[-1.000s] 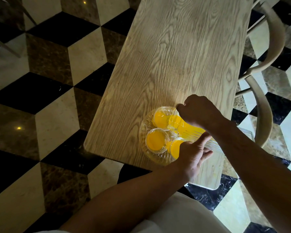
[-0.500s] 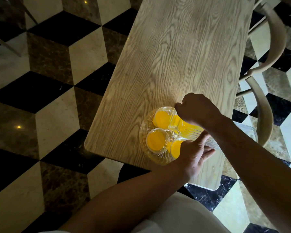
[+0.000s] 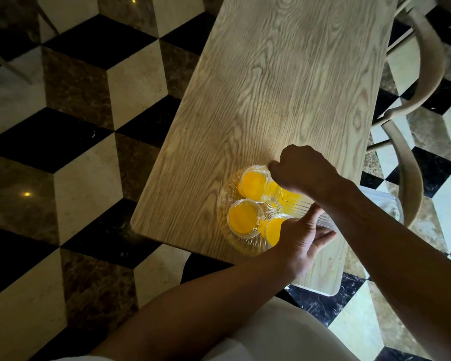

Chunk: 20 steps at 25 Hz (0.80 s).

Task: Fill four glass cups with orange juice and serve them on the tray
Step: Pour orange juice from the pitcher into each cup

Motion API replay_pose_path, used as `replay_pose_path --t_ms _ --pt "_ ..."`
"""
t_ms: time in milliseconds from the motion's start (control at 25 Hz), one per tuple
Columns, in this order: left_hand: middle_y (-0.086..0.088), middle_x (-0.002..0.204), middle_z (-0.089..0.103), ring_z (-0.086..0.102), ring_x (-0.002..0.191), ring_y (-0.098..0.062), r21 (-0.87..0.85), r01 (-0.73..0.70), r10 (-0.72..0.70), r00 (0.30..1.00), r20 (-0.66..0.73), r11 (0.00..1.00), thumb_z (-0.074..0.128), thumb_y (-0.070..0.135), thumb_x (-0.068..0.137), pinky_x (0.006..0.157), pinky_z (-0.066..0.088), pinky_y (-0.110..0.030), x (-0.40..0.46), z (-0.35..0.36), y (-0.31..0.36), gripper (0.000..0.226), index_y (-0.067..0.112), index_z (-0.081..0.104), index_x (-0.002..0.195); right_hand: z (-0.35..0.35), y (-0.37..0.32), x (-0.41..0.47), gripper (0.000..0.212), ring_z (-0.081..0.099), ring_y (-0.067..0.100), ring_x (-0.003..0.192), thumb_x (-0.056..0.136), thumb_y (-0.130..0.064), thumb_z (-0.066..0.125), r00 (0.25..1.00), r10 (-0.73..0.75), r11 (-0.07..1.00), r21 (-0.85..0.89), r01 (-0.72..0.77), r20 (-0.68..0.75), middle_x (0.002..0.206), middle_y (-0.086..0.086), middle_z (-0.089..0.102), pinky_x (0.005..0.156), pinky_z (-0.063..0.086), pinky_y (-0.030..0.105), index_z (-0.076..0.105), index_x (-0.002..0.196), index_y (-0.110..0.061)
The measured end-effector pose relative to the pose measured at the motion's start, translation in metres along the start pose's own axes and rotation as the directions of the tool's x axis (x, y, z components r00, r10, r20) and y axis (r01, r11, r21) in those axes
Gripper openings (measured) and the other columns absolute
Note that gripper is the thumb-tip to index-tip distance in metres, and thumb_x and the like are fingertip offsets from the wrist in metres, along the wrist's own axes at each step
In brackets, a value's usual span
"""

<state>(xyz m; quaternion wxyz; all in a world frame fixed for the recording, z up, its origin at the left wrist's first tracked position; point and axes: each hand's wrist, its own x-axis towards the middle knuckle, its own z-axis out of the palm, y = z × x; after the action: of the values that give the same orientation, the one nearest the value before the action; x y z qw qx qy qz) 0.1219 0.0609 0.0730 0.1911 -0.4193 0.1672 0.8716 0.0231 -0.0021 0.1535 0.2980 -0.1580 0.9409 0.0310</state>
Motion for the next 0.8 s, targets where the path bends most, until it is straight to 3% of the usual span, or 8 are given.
replay_pose_path --t_ms 120,280,400,640,800 --pt "-0.023 0.103 0.063 0.067 0.103 -0.032 -0.009 0.004 -0.004 1.000 0.012 1.000 0.100 0.065 0.007 0.077 0.066 -0.034 0.000 -0.001 0.001 0.110 0.007 0.065 0.093 -0.002 -0.005 0.000 0.040 0.048 0.031 0.083 0.100 -0.038 0.046 1.000 -0.001 1.000 -0.019 0.001 0.009 0.070 0.003 0.037 0.074 0.040 0.034 0.037 0.066 -0.019" --pt "-0.023 0.102 0.063 0.067 0.103 -0.033 -0.017 -0.009 0.010 1.000 0.022 1.000 0.101 0.065 0.011 0.073 0.066 -0.032 -0.001 -0.001 0.006 0.109 0.005 0.066 0.094 -0.004 -0.010 0.001 0.040 0.050 0.032 0.082 0.100 -0.038 0.048 1.000 -0.010 1.000 -0.021 0.010 0.008 0.071 0.003 0.040 0.073 0.040 0.033 0.040 0.067 -0.017" --pt "-0.022 0.099 0.063 0.071 0.091 -0.028 -0.043 -0.013 0.015 0.999 0.045 0.999 0.101 0.065 0.010 0.069 0.065 -0.031 -0.003 -0.001 0.008 0.119 0.004 0.062 0.105 -0.005 -0.013 0.001 0.039 0.050 0.032 0.083 0.100 -0.038 0.048 1.000 -0.018 0.999 -0.035 0.018 0.004 0.075 0.005 0.043 0.074 0.041 0.034 0.041 0.069 -0.016" --pt "-0.019 0.097 0.064 0.076 0.078 -0.022 -0.085 -0.013 0.019 0.997 0.074 0.996 0.102 0.065 0.010 0.070 0.066 -0.032 -0.004 -0.001 0.010 0.123 0.004 0.059 0.108 -0.006 -0.017 0.001 0.027 0.063 0.040 0.103 0.101 -0.038 0.048 0.999 -0.038 0.998 -0.054 0.038 0.010 0.087 0.008 0.047 0.075 0.041 0.034 0.048 0.086 -0.015" --pt "-0.018 0.090 0.068 0.079 0.072 -0.020 -0.079 -0.015 0.022 0.995 0.096 0.997 0.102 0.064 0.009 0.068 0.066 -0.032 -0.005 -0.003 0.011 0.114 0.004 0.061 0.097 -0.004 -0.018 0.003 0.029 0.054 0.034 0.087 0.100 -0.036 0.048 0.999 -0.039 0.998 -0.052 0.039 0.013 0.079 0.006 0.043 0.074 0.040 0.033 0.045 0.081 -0.015"
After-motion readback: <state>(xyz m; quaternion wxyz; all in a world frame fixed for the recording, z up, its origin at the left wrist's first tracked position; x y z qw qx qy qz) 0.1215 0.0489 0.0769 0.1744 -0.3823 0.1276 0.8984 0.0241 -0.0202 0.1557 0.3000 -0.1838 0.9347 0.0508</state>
